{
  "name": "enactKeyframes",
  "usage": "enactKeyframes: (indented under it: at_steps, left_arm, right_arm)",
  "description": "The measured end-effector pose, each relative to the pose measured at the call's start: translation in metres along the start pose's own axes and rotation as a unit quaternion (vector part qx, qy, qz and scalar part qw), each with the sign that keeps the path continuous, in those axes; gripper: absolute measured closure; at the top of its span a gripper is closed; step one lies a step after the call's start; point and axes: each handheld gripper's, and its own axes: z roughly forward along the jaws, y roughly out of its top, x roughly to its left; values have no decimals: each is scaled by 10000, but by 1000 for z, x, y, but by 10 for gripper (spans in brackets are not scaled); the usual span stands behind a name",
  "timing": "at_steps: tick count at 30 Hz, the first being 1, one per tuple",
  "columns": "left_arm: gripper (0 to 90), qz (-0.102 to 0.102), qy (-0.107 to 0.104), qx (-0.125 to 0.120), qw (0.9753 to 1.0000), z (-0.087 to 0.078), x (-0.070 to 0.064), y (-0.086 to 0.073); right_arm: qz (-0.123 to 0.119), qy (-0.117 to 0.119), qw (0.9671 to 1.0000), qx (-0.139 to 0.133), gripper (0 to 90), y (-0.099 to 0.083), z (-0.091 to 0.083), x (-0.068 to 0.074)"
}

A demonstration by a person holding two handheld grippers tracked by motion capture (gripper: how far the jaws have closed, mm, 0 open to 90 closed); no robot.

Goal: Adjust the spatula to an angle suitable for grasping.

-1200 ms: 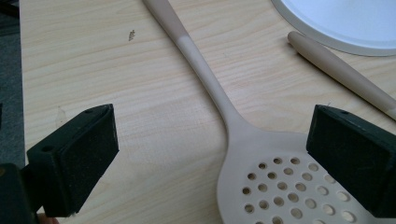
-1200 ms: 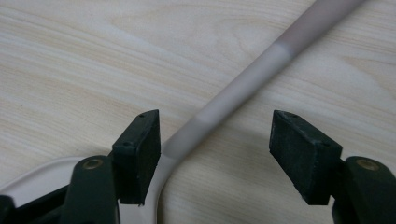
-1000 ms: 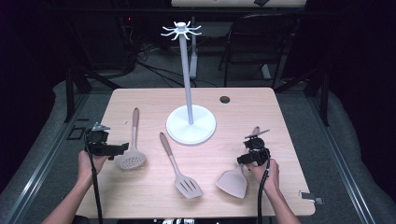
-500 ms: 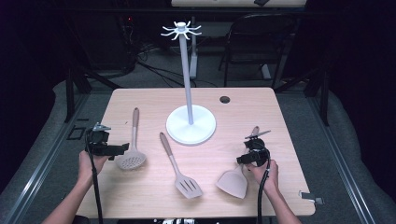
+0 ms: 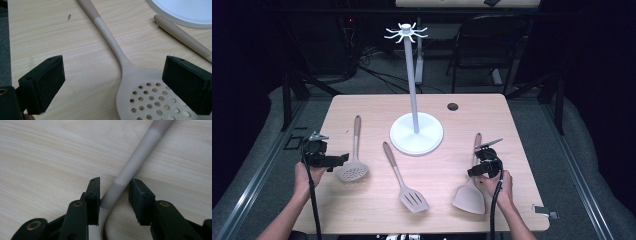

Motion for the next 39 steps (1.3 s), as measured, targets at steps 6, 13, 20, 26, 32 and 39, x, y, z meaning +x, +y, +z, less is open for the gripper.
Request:
enactKeyframes:
  at_steps: [6, 13, 20, 26, 32, 39]
  left_arm:
    - [44, 4, -4, 17, 10000, -1, 0, 0]
    - [45, 13, 14, 31, 10000, -1, 1, 0]
    - [46, 31, 40, 35, 10000, 0, -1, 0]
    - [48, 131, 59, 62, 9999, 1, -6, 3]
    - [51, 82, 83, 94, 9999, 2, -5, 2]
    - [53, 140, 94, 115, 9998, 2, -7, 2]
  right_arm:
    - [-141, -52, 9997, 169, 669, 0, -2, 1]
    - [-232, -236, 9989, 343, 690, 0, -6, 1]
    - [-204, -328, 9987, 345, 684, 1, -4, 4]
    - [-336, -526, 9970, 458, 686, 11, 2, 8]
    - [-210, -525, 9973, 479, 699, 17, 7, 7]
    - [-62, -357, 9988, 344, 741, 16, 6, 5]
